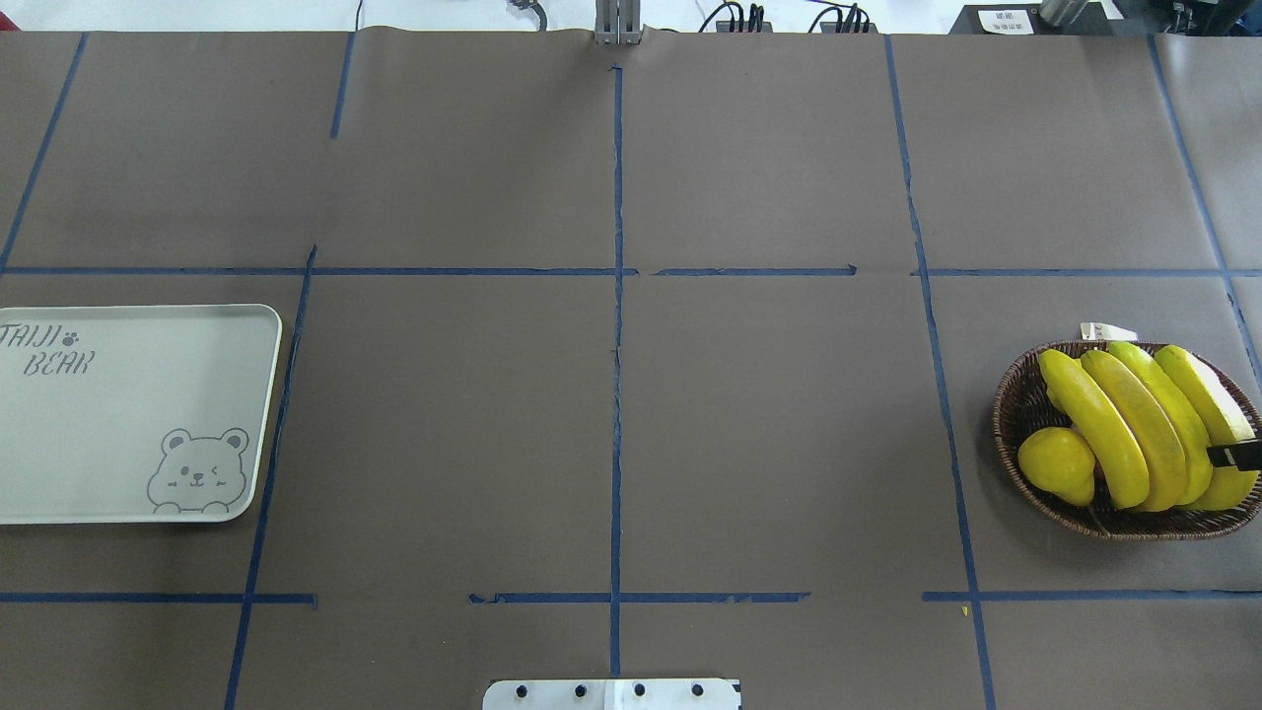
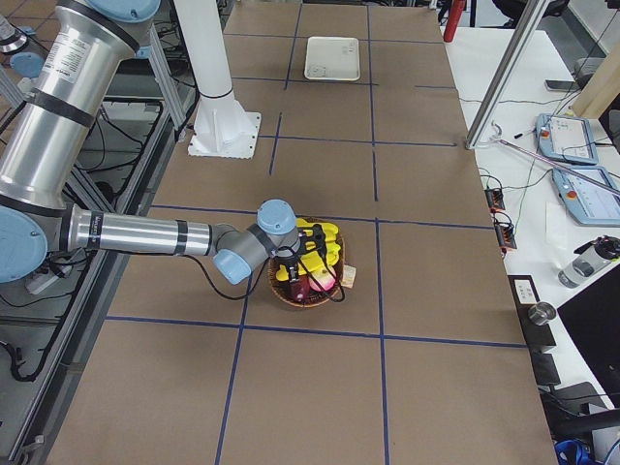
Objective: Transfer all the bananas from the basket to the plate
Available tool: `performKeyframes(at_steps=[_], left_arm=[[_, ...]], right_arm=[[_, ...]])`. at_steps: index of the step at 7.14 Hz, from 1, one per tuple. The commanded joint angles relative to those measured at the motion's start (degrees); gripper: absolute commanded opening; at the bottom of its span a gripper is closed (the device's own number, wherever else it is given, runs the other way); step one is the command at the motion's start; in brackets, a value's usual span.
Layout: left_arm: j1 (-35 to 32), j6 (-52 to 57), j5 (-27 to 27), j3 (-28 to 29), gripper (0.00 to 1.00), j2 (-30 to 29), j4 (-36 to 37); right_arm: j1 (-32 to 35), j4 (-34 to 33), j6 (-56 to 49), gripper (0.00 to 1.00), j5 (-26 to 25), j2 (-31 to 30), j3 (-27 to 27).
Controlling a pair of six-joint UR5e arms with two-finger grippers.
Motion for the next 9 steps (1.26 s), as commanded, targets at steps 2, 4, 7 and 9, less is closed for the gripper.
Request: performKeyframes(at_steps=[2,4,7,9], left_arm=[[0.0,-0.07,0.0,-0.41,1.0,0.0,0.0],[0.0,-0.07,0.0,-0.67,1.0,0.0,0.0],[0.0,-0.24,0.0,-0.76,1.0,0.0,0.0],[0.0,-0.24,0.0,-0.94,1.0,0.0,0.09]], right_arm=[[0.24,0.16,-0.22,0.22,0.96,-0.13,0.07],[2.95,0.6,-0.31,0.05,4.98,-0.04,0.34],[11.48,0.25,-4.33,0.03,10.28,-0.39,0.07],[16.83,0.07,-8.21,0.02,10.72,-0.4,0.68]])
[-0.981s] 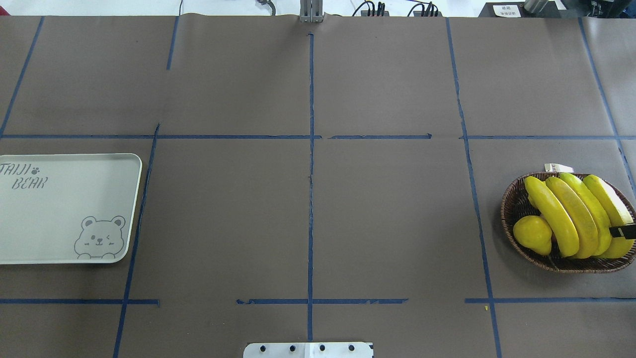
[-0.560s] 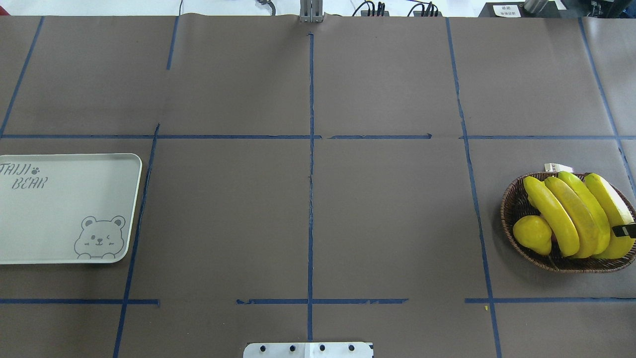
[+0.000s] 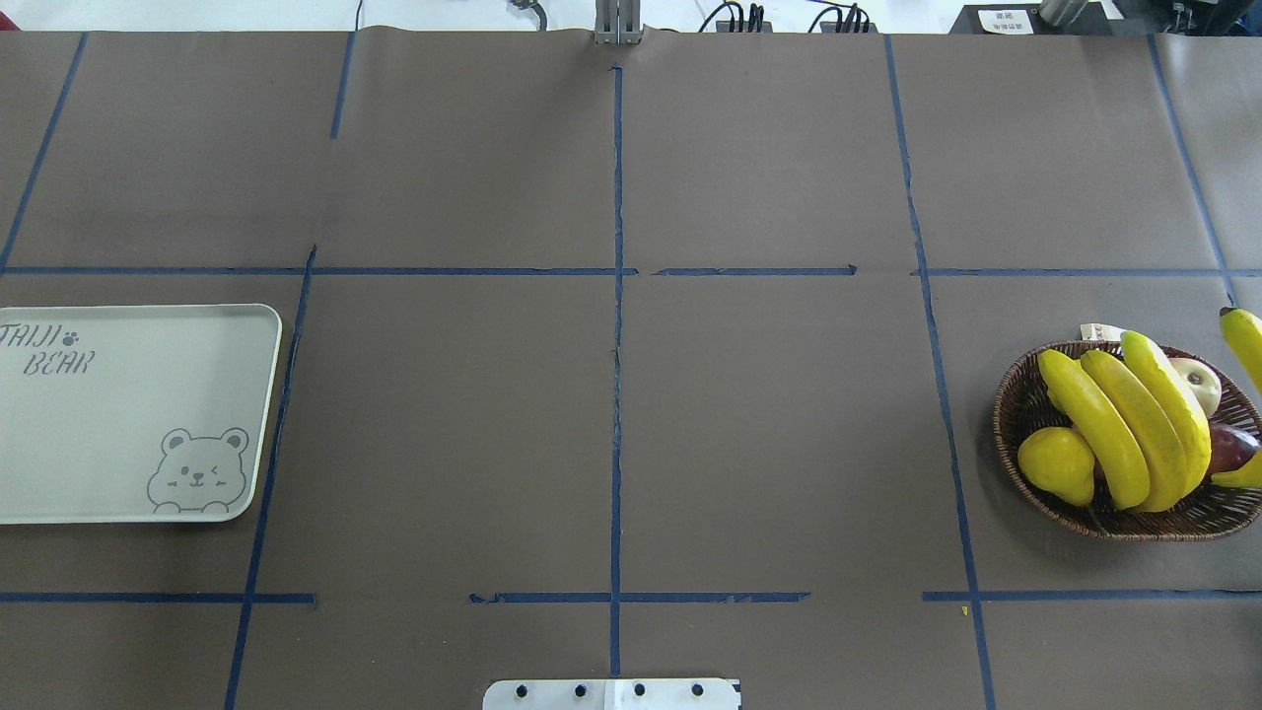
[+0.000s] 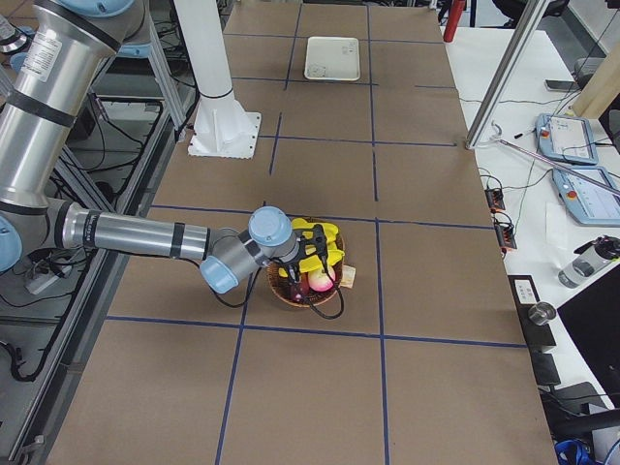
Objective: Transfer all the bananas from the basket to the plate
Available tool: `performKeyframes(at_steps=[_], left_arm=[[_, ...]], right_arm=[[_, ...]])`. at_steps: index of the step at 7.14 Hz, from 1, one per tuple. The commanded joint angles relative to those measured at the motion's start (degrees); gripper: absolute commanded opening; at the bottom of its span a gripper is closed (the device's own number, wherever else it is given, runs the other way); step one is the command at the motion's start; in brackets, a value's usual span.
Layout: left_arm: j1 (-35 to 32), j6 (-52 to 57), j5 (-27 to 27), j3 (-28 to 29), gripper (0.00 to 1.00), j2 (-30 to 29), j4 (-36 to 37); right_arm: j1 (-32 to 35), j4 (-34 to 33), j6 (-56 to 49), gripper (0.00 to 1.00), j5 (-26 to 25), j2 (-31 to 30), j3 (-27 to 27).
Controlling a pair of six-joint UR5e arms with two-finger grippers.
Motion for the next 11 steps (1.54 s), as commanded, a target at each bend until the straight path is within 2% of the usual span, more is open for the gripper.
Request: performKeyframes(at_steps=[1,2,3,4,5,6,7,8,11], left_arm=[[0.0,-0.01,0.0,-0.09,1.0,0.0,0.02],[0.0,-0.01,0.0,-0.09,1.0,0.0,0.02],[0.0,-0.01,0.0,-0.17,1.0,0.0,0.02],[0.0,-0.01,0.0,-0.26,1.0,0.0,0.02],[0.0,-0.1,0.0,-0.26,1.0,0.0,0.02],[0.0,-0.19,-0.09,-0.44,1.0,-0.09,-0.06],[0.09,-0.54,-3.31,-0.61,1.0,-0.35,-0.15],[0.43,-6.98,-7.52,-1.57,1.0,-1.22,-3.46],[10.34,-39.79,-7.65,-0.97,1.0,-4.99,-29.41]], right_arm=[[5.56,-0.21,-2.04,0.01,2.73,0.24,1.62],[9.06,-2.39,-2.04,0.0,7.02,1.98,3.28],[10.32,-7.55,-1.7,0.0,10.37,4.79,5.91],[8.59,-18.21,-1.26,0.0,11.1,9.86,10.98],[8.57,-27.63,-0.38,0.0,10.93,17.31,13.47],[4.4,-31.2,6.93,0.01,10.32,26.08,13.76],[-1.82,-31.33,17.8,0.01,7.18,32.35,13.67],[-8.67,-31.24,26.0,0.01,0.36,37.11,13.85],[-25.04,-31.24,42.9,0.02,-14.6,47.33,13.76]])
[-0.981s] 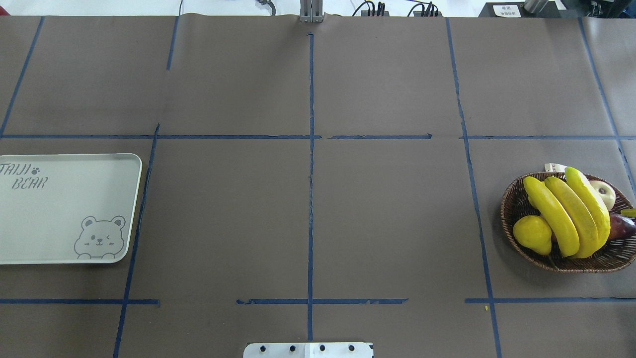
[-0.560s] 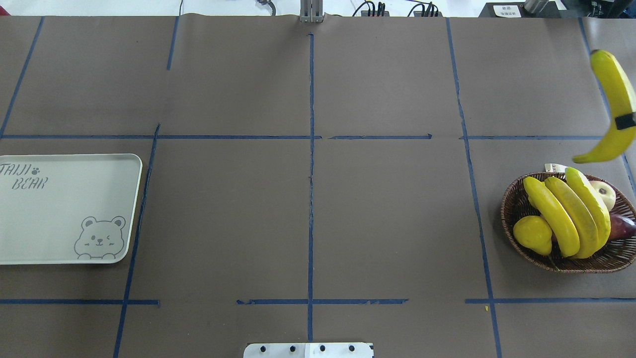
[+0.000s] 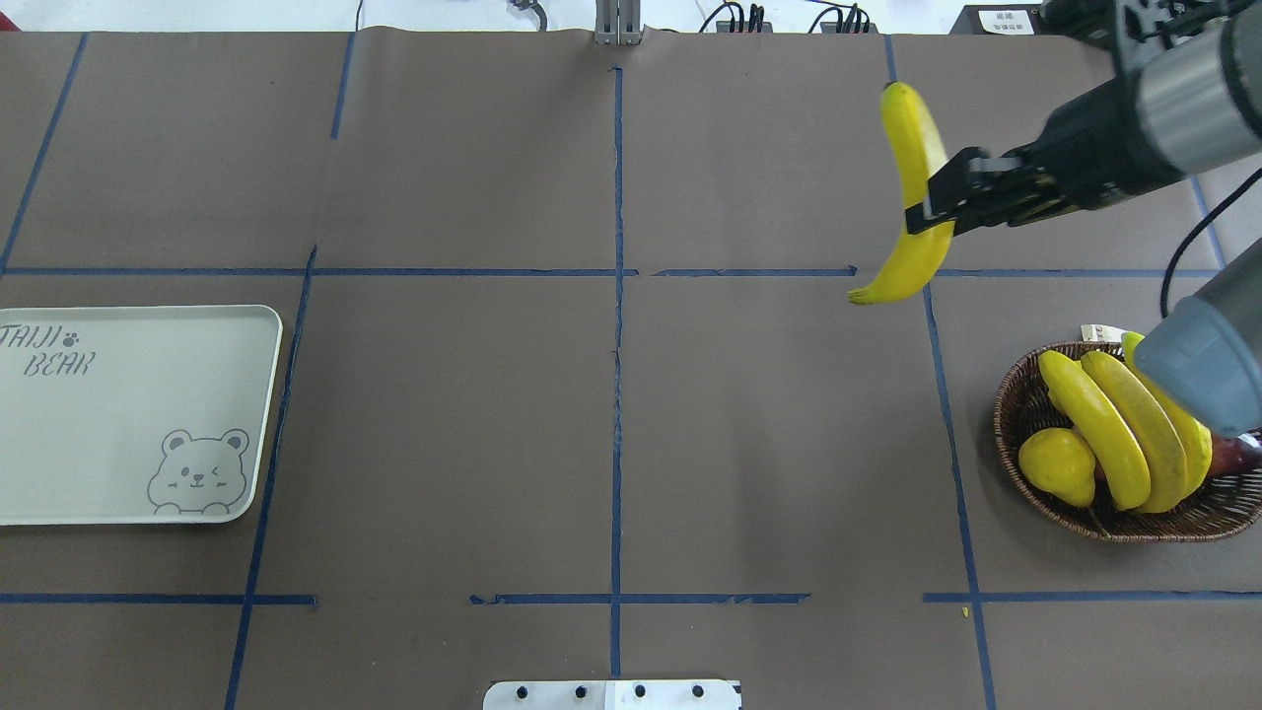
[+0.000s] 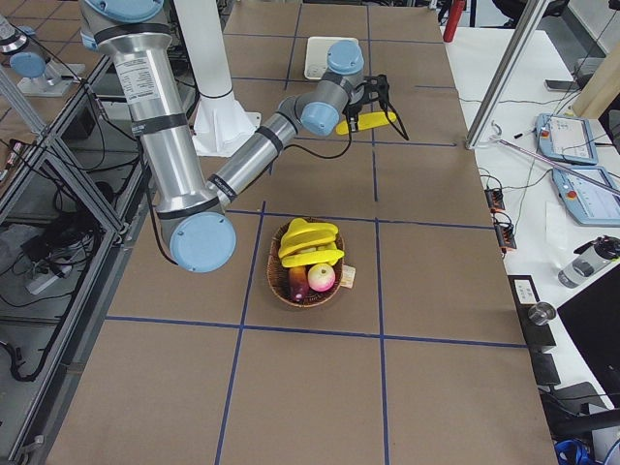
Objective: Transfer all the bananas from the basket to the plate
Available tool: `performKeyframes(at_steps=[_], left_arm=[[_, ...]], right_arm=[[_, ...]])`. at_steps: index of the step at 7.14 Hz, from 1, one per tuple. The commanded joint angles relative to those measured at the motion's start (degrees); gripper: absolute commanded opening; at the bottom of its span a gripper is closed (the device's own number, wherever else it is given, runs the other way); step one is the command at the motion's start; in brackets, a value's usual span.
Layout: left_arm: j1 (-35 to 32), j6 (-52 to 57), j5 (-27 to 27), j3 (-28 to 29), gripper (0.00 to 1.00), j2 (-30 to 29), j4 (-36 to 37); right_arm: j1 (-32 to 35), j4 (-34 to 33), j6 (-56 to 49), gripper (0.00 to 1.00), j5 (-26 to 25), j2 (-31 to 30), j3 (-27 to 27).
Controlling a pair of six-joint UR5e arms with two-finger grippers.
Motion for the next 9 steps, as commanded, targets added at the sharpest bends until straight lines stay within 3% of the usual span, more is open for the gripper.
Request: performKeyframes(at_steps=[1,2,5,6,8,9], left_arm=[[8.85,-26.92,0.32,0.4,0.99,-4.48,-18.66],[14.2,-39.22,0.68,0.83,0.99,-9.03,-24.04],[29.94,-71.66,15.92,-1.18,0.96,-19.41,-32.32],[31.9,-80.91,16.49,-1.19,0.96,-23.88,-33.31],[35.51,-90.55,18.33,-3.11,0.96,-28.74,-33.32],[39.36,-93.98,22.87,-4.51,0.95,-30.33,-33.23]], right_arm=[[-8.6,0.32,9.46,0.02,-7.62,5.0,0.03],[-10.19,0.32,10.88,0.02,-8.34,5.97,-0.05],[-15.11,0.41,13.97,0.02,-13.24,7.91,-0.05],[-16.34,0.5,14.41,0.03,-14.57,8.7,-0.14],[-17.84,0.59,14.41,0.03,-15.02,10.45,-0.58],[-18.46,0.59,14.41,0.02,-15.02,10.9,-0.75]])
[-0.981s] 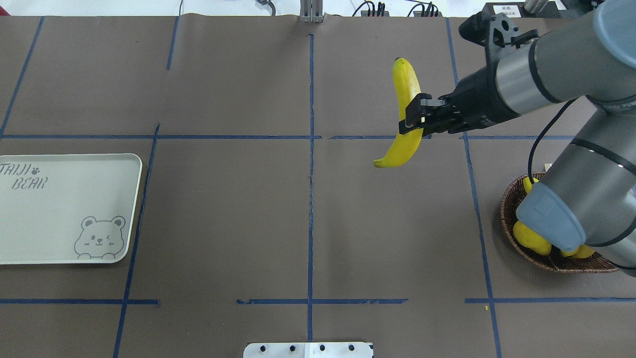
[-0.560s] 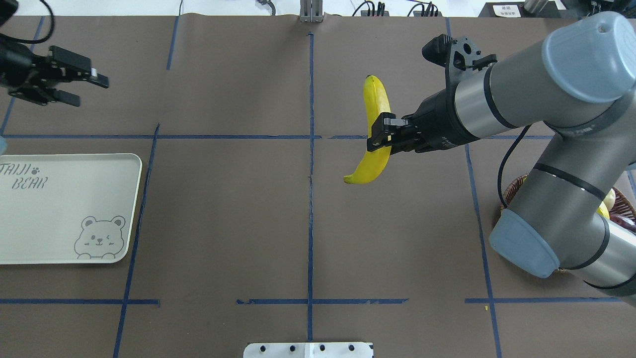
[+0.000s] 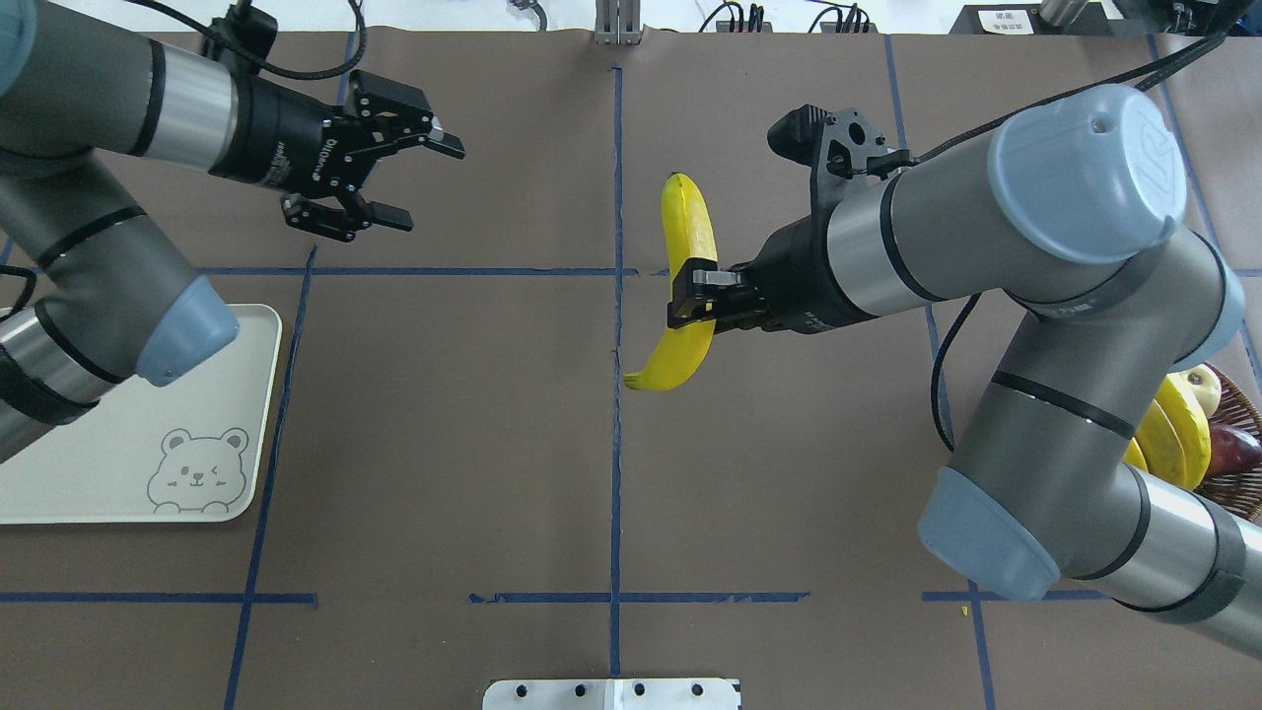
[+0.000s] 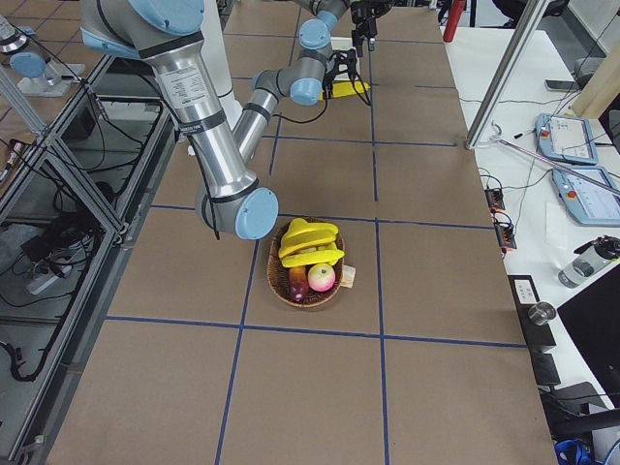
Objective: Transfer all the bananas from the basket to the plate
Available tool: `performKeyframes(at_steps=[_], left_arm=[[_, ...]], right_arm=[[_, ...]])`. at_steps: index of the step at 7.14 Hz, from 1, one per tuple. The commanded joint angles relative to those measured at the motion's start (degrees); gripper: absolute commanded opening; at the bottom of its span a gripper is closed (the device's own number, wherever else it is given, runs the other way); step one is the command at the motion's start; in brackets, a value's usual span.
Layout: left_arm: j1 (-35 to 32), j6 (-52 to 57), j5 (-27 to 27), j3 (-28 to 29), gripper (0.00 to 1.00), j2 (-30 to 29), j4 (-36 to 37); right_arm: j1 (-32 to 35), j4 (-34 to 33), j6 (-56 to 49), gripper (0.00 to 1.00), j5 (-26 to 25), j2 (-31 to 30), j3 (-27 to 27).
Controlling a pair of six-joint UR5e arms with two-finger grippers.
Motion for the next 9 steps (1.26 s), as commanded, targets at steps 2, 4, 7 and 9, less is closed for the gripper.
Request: performKeyframes(at_steps=[2,4,7,9], left_arm=[[9.38,-5.26,9.83,-1.87,0.93,-4.63,0.34],[11.51,-5.26,11.95,-1.78,0.93,-6.04,0.52],[15.19,-5.18,15.29,-1.61,0.93,-6.92,0.43],[15.29,-5.0,15.21,-1.87,0.92,-7.19,0.43]], right_arm=[[-2.49,0.1,0.03,0.02,-0.41,1.29,-0.23],[-3.9,0.1,0.21,0.02,-1.9,2.34,-0.23],[-4.08,0.1,0.38,0.02,-1.9,3.32,-0.32],[-4.08,0.1,0.38,0.02,-1.81,3.32,-0.32]])
